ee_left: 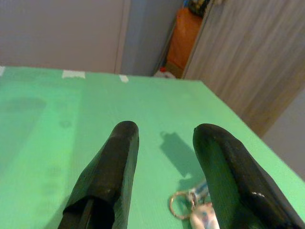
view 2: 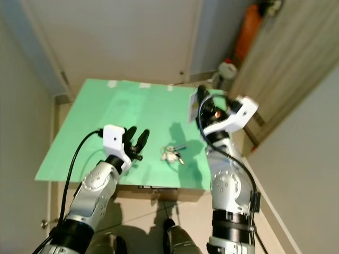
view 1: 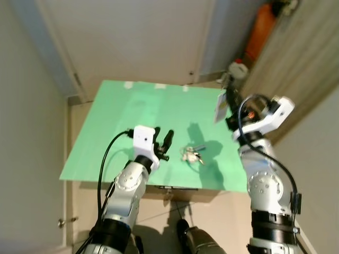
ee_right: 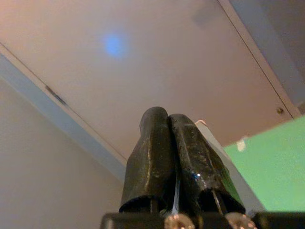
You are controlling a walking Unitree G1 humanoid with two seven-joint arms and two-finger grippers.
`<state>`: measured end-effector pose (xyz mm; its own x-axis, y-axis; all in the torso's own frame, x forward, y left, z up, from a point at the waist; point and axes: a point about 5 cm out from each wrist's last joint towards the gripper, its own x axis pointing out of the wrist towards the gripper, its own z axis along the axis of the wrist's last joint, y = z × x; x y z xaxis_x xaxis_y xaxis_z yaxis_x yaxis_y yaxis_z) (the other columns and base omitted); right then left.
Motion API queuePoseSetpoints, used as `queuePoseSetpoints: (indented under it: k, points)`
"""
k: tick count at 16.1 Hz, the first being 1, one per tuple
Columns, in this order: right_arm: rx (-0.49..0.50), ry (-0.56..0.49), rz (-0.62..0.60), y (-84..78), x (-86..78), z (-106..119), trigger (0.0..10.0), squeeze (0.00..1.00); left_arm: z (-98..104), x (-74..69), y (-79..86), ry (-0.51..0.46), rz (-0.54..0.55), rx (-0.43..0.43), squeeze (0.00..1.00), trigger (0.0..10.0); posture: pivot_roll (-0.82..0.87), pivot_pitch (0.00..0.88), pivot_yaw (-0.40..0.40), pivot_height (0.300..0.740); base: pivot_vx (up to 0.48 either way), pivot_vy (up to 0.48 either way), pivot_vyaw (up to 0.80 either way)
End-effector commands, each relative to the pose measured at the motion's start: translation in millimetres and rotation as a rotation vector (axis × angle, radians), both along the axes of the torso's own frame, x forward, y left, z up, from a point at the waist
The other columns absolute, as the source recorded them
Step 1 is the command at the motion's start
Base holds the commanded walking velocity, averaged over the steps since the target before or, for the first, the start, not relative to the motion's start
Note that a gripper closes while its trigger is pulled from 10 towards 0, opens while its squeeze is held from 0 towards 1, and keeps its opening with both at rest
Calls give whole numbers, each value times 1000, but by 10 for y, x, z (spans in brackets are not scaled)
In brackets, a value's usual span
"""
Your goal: Hang keys on a hook
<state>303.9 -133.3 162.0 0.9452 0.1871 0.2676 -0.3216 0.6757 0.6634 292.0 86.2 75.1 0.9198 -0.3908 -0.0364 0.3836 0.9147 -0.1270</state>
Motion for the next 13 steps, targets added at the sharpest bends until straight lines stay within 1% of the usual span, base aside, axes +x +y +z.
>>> queuePoseSetpoints:
  k: [1,5,8,10,13]
  points:
    - [12,-28,20,21,-44,43,10000,0,-55,-22,-3,27,5,19,0,10000,58,90,-9,740,0,0,-800]
    - [39,-8,43,47,-69,-58,10000,0,-65,-25,2,20,-4,37,0,10000,60,93,-6,740,0,0,-800]
    - [35,22,64,88,-71,-152,10000,0,-110,-59,-2,32,-19,19,0,10000,49,90,-13,740,0,0,-800]
    - [35,28,73,105,-58,-171,10000,0,-130,-68,-2,42,-21,-3,0,10000,42,86,-15,740,0,0,-800]
    - [30,23,69,100,-21,-158,10000,0,-129,-50,1,42,-25,-5,0,10000,34,80,-6,740,0,0,-800]
